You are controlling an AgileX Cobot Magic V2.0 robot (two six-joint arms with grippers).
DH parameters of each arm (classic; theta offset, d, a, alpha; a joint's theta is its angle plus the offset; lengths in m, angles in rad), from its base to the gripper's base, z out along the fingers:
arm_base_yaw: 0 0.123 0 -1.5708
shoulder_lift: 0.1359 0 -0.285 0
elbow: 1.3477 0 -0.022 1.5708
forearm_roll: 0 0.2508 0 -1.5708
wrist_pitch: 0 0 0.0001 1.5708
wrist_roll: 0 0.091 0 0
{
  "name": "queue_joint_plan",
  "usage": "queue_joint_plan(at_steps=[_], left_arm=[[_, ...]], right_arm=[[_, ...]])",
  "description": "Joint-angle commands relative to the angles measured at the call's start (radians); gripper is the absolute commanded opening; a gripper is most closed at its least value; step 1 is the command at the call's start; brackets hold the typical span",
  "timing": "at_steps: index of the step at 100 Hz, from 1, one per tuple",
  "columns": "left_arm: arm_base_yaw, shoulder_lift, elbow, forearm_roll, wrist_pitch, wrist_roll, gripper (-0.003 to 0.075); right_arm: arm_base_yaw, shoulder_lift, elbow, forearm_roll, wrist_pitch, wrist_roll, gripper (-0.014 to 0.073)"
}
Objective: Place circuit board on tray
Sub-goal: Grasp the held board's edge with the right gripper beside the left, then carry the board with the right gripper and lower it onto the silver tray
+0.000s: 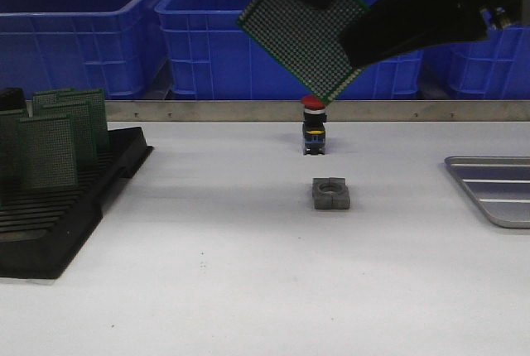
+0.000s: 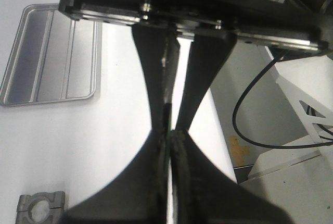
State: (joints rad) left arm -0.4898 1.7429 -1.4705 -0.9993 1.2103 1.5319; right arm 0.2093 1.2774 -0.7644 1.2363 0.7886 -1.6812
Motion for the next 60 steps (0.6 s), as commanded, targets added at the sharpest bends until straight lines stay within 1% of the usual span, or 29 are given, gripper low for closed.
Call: queue_joint_plan(at_steps=[1, 11, 15, 18, 20, 23, 25, 30, 32, 38, 39, 44, 51, 60], left_arm=[[-0.009, -0.046, -0.031, -0.070, 0.056, -0.013, -0.0020], [-0.009, -0.046, -0.031, -0.078, 0.060, -0.013, -0.0011], [-0.009, -0.046, -0.031, -0.078, 0.060, -0.013, 0.0018], [-0.009, -0.046, -0.031, -0.078, 0.063, -0.013, 0.0069], [-0.009, -0.046, -0.031, -0.078, 0.063, -0.013, 0.0079], [-0.009, -0.046, -0.031, -0.078, 0.063, -0.013, 0.0139], [-0.009, -0.046, -0.031, -0.078, 0.063, -0.013, 0.0165], [-0.006, -0.046, -0.031, -0.078, 0.060, -0.013, 0.0283], [-0.004, -0.046, -0.031, -0.078, 0.059, -0.013, 0.0313], [0.003, -0.046, -0.031, -0.078, 0.051, -0.013, 0.0448], [0.003, -0.046, -0.031, -0.078, 0.051, -0.013, 0.0448], [0.018, -0.046, -0.035, -0.078, 0.036, -0.013, 0.0522], [0.039, -0.048, -0.049, -0.074, 0.031, -0.013, 0.0559], [0.072, -0.048, -0.072, -0.070, 0.031, -0.013, 0.0555]], right_arm=[[0.000, -0.018, -0.033, 0.057, 0.022, -0.014, -0.0074], [0.000, -0.018, -0.033, 0.057, 0.037, -0.014, -0.0069], [0.000, -0.018, -0.033, 0.057, 0.042, -0.014, -0.0069], [0.000, -0.018, -0.033, 0.057, 0.048, -0.014, -0.0069], [0.000, -0.018, -0.033, 0.057, 0.050, -0.014, -0.0069], [0.000, -0.018, -0.033, 0.057, 0.053, -0.014, -0.0069], [0.000, -0.018, -0.033, 0.057, 0.056, -0.013, -0.0069], [-0.001, -0.018, -0.033, 0.057, 0.062, -0.011, -0.0069], [-0.001, -0.018, -0.033, 0.057, 0.064, -0.009, -0.0069], [-0.001, -0.018, -0.032, 0.057, 0.063, 0.012, -0.0069], [-0.001, -0.018, -0.032, 0.057, 0.063, 0.015, -0.0069], [-0.001, -0.016, -0.031, 0.057, 0.059, 0.055, -0.0069], [-0.003, -0.009, -0.031, 0.052, 0.055, 0.134, -0.0069], [-0.014, 0.008, -0.031, 0.034, 0.048, 0.237, -0.0069]])
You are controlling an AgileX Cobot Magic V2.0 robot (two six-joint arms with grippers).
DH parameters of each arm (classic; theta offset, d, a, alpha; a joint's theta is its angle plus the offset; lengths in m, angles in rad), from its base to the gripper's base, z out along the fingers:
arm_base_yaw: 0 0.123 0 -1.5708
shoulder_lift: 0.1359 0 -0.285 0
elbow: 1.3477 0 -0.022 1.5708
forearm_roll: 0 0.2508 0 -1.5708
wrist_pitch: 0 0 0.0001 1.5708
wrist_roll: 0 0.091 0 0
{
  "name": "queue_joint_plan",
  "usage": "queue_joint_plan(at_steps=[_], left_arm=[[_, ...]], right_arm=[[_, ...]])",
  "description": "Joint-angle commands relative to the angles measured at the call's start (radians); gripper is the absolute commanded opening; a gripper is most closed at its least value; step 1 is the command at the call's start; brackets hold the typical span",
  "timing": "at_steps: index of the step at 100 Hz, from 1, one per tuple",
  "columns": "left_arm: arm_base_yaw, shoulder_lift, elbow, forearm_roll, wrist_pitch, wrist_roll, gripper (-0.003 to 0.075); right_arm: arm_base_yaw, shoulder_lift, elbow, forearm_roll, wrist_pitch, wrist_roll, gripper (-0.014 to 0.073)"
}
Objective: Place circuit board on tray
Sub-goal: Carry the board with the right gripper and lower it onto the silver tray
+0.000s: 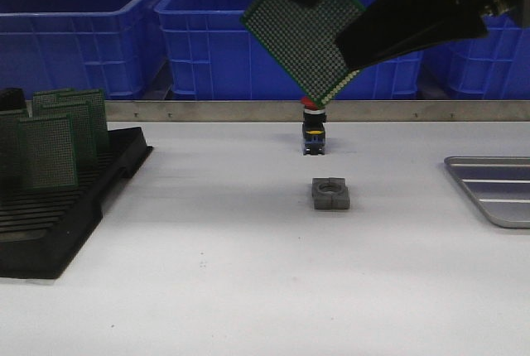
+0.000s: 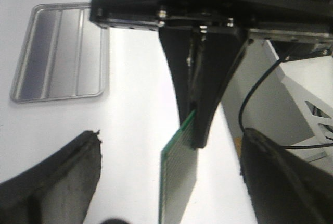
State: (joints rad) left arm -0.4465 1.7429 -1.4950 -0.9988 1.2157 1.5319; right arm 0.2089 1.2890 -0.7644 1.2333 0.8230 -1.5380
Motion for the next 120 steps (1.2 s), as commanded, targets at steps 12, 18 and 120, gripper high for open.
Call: queue_joint_plan(at_steps=[12, 18, 120], left_arm=[[0.075, -0.048, -0.062, -0.071, 0.028, -0.013, 0.0555], [0.090, -0.048, -0.062, -0.064, 0.028, -0.013, 0.0555], [0.109, -0.046, -0.062, -0.018, 0.026, -0.013, 0.0552]], right_arm=[[-0.054, 0.020, -0.029, 0.018, -0.014, 0.231, -0.0069], [-0.091, 0.033, -0.029, 0.014, -0.039, 0.295, -0.0069], [-0.482, 0.416, -0.116, -0.115, -0.289, 0.341, 0.0445]])
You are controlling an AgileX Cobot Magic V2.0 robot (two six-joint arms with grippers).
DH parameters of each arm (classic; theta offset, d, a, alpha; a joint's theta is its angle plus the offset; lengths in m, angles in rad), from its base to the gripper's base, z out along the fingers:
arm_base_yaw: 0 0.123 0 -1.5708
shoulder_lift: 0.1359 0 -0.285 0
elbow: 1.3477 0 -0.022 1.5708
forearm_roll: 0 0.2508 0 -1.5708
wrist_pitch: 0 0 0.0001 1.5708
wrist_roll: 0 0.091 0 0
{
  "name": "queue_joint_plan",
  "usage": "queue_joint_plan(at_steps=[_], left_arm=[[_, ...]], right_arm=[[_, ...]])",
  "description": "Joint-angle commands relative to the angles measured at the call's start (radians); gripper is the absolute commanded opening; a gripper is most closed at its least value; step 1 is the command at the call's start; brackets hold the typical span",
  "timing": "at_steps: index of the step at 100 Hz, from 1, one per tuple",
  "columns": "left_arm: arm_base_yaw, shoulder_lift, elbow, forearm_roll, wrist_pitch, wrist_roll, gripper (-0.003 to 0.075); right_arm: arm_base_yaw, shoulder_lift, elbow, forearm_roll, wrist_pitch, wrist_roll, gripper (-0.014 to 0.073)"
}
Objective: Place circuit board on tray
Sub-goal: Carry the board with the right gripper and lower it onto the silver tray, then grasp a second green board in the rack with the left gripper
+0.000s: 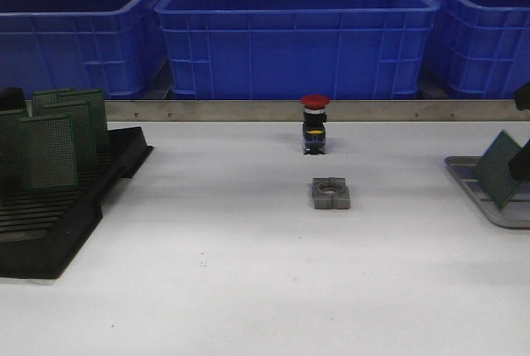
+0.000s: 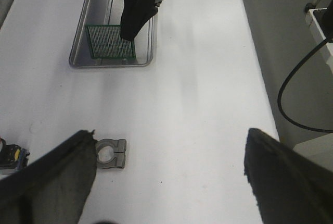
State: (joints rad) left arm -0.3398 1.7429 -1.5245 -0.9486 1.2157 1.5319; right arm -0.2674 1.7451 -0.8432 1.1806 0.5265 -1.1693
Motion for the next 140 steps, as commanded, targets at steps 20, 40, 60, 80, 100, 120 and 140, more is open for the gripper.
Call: queue_joint_plan(at_steps=[20, 40, 60, 80, 100, 120, 140], left_arm=[[0.002, -0.048, -0.032, -0.035, 0.024, -0.013, 0.0548], [0.002, -0.077, -0.032, 0.264, -0.077, -0.013, 0.0548], [0.001, -0.084, -0.032, 0.634, -0.068, -0.155, 0.0547], [0.062, -0.070, -0.032, 0.789, -0.050, -0.268, 0.0547], [0.136, -0.033, -0.032, 0.776, -0.048, -0.268, 0.0547], [0.173, 0.008, -0.032, 0.774, -0.078, -0.268, 0.0547], [0.181, 0.077, -0.032, 0.772, -0.084, -0.268, 0.0547]], right_arm=[[-0.006, -0.061, -0.041, -0.109, -0.059, -0.027, 0.0615], [-0.006, -0.096, -0.041, -0.109, -0.061, -0.028, 0.0611], [-0.006, -0.112, -0.041, -0.109, -0.041, -0.028, 0.0611], [-0.006, -0.112, -0.041, -0.109, -0.032, -0.028, 0.0611], [-0.006, -0.112, -0.041, -0.109, -0.032, -0.028, 0.0611], [-0.006, -0.112, -0.041, -0.109, -0.032, -0.028, 0.0611], [-0.006, -0.112, -0.041, -0.109, -0.029, -0.028, 0.0611]])
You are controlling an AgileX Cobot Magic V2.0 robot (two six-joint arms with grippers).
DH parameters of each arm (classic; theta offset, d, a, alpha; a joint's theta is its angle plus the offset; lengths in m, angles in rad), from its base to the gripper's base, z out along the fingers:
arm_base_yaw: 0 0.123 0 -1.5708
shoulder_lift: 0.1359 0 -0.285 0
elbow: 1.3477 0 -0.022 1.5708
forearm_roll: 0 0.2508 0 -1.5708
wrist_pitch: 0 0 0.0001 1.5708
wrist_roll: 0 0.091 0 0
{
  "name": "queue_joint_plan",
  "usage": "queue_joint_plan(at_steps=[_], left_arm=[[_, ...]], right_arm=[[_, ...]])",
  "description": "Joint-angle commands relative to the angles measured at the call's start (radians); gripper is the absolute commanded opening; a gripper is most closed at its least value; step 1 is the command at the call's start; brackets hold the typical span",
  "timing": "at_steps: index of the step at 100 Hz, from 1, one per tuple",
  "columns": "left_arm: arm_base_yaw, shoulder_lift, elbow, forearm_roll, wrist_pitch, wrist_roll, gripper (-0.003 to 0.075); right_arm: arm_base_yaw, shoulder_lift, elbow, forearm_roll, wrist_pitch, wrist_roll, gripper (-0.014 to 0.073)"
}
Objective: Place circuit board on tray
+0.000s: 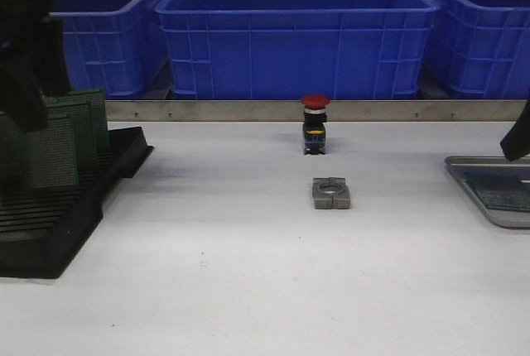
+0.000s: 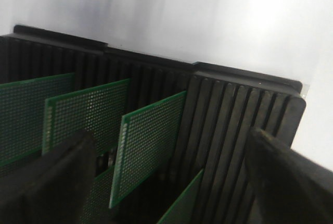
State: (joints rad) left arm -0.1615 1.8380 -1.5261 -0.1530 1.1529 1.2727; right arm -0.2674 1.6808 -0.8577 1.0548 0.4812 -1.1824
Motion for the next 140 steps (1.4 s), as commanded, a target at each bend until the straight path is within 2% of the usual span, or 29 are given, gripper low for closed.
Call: queue_joint_plan(at_steps=[1, 25, 32, 41, 58, 63, 84, 101, 120, 132, 140], left_arm=[[0.002, -0.014, -0.031, -0.023, -0.021, -0.009, 0.0547], [0.002, 0.052, -0.031, -0.023, -0.044, -0.009, 0.0545], [0.002, 0.052, -0.031, -0.023, -0.044, -0.009, 0.0520], [0.002, 0.052, -0.031, -0.023, -0.036, -0.009, 0.0404], [0.002, 0.052, -0.031, -0.021, 0.011, -0.009, 0.0058], [0.002, 0.052, -0.031, -0.013, 0.022, -0.009, -0.0022], [0.002, 0.050, -0.048, 0.037, 0.093, -0.009, -0.0020], [0.002, 0.033, -0.126, -0.007, 0.127, -0.017, -0.0020], [0.002, 0.008, -0.185, -0.220, 0.127, -0.012, -0.0020], [-0.002, 0.006, -0.187, -0.404, 0.127, -0.005, -0.0020], [-0.016, 0.006, -0.187, -0.488, 0.127, 0.013, -0.0020]], right_arm=[[-0.006, -0.048, -0.027, 0.017, 0.016, -0.014, 0.0611], [-0.006, -0.048, -0.027, 0.017, 0.030, -0.014, 0.0611], [-0.006, -0.048, -0.027, 0.017, 0.030, -0.014, 0.0611], [-0.006, -0.048, -0.027, 0.017, 0.031, -0.014, 0.0611], [-0.006, -0.048, -0.027, 0.017, 0.034, -0.014, 0.0611], [-0.006, -0.048, -0.027, 0.017, 0.034, -0.014, 0.0611], [-0.006, -0.048, -0.027, 0.017, 0.038, -0.014, 0.0611], [-0.006, -0.049, -0.027, 0.017, 0.069, -0.015, 0.0611], [-0.001, -0.076, -0.031, 0.018, 0.159, -0.057, 0.0611], [0.021, -0.110, -0.045, 0.029, 0.211, -0.129, 0.0611], [0.052, -0.140, -0.049, 0.049, 0.243, -0.223, 0.0611]])
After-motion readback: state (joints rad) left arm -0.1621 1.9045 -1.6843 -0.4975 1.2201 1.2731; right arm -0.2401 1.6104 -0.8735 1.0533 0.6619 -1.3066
